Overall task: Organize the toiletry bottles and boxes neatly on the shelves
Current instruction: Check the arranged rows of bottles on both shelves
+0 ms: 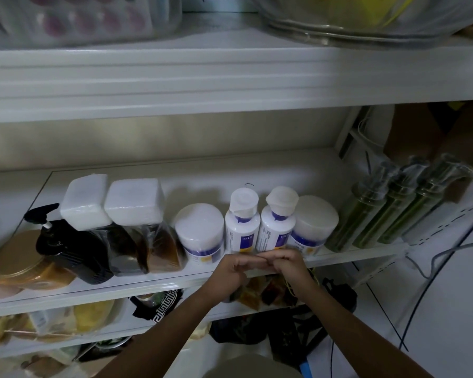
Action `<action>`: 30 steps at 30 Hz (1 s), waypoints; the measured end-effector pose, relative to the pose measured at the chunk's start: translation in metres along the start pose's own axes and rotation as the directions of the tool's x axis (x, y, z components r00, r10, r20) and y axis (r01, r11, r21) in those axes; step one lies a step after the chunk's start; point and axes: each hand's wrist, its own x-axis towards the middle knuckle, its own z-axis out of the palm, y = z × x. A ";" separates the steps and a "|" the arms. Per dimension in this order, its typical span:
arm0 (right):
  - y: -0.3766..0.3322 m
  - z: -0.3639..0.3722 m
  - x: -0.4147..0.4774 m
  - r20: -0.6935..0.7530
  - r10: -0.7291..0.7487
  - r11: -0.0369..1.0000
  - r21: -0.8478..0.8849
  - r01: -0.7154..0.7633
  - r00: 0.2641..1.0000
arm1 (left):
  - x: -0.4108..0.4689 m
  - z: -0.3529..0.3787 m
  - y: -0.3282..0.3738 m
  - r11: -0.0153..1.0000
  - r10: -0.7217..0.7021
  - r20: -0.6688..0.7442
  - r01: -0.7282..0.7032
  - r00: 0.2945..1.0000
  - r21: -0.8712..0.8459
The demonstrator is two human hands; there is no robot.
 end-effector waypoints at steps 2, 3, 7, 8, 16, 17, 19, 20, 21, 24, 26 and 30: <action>-0.001 0.000 0.001 0.006 0.008 1.000 -0.001 -0.008 1.000 | 0.000 -0.001 -0.003 1.000 -0.008 -0.010 0.008 1.000 0.002; -0.001 0.000 0.001 0.011 0.010 1.000 -0.001 -0.010 1.000 | 0.000 -0.001 -0.004 1.000 -0.010 -0.011 0.010 1.000 0.006; 0.005 -0.003 -0.002 0.012 0.001 1.000 0.016 -0.001 1.000 | 0.001 0.000 -0.002 1.000 -0.014 0.006 0.014 1.000 0.001; 0.007 -0.005 -0.003 0.017 0.000 1.000 0.030 -0.001 1.000 | 0.002 0.001 -0.002 1.000 -0.008 0.023 0.008 1.000 -0.006; 0.010 -0.031 -0.013 0.017 -0.079 0.991 0.112 0.077 0.997 | 0.013 0.016 0.008 1.000 0.004 0.132 -0.006 0.991 0.018; 0.009 -0.034 -0.014 0.008 -0.090 0.988 0.128 0.088 0.996 | 0.015 0.018 0.008 1.000 0.005 0.132 -0.008 0.991 0.022; 0.007 -0.037 -0.013 -0.004 -0.104 0.984 0.142 0.103 0.995 | 0.019 0.020 0.009 0.999 0.014 0.120 -0.018 0.993 0.027; 0.005 -0.038 -0.013 -0.010 -0.101 0.986 0.134 0.102 0.995 | 0.020 0.021 0.010 1.000 0.017 0.113 -0.020 0.993 0.023; 0.002 -0.039 -0.012 -0.013 -0.089 0.988 0.122 0.090 0.996 | 0.021 0.021 0.011 1.000 0.018 0.105 -0.020 0.994 0.015; -0.004 -0.040 -0.009 -0.029 -0.048 0.994 0.097 0.051 0.998 | 0.023 0.022 0.012 1.000 0.006 0.085 -0.006 0.996 0.003; -0.004 -0.040 -0.007 -0.041 -0.041 0.996 0.074 0.044 0.998 | 0.023 0.023 0.012 1.000 0.001 0.079 -0.001 0.997 -0.003; -0.003 -0.041 -0.002 -0.059 -0.015 0.998 0.054 0.018 0.998 | 0.023 0.025 0.013 1.000 0.000 0.062 0.001 0.998 -0.012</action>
